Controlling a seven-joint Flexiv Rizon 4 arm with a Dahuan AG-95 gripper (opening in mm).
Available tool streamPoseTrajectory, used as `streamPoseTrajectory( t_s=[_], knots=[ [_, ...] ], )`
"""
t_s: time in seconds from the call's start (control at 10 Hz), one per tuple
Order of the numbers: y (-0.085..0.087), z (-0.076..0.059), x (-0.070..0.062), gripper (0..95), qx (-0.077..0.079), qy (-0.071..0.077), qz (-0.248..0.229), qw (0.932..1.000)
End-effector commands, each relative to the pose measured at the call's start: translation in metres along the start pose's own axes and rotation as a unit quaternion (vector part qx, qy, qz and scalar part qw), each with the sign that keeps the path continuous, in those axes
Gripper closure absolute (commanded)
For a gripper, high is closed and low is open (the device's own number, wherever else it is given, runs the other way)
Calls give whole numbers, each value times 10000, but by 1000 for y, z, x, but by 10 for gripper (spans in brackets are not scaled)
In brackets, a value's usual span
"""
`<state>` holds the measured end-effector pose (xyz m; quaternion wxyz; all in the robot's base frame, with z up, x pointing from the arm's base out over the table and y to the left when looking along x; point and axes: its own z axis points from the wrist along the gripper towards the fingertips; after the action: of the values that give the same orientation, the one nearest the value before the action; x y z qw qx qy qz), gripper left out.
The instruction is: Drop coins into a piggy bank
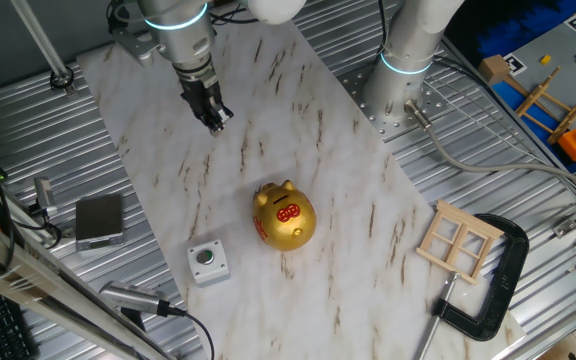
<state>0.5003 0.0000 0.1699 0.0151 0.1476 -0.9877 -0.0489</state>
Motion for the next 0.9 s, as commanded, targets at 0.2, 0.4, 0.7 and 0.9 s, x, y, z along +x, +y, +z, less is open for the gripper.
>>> streamPoseTrajectory(
  t_s=[0.2,0.4,0.7,0.9],
  knots=[
    [0,0,0,950,1,-2,62,10000],
    [3,4,-6,950,-43,-12,-2,10000],
    [10,16,-25,950,-101,18,20,9999],
    [17,23,-36,950,-184,-12,0,9998]
  ],
)
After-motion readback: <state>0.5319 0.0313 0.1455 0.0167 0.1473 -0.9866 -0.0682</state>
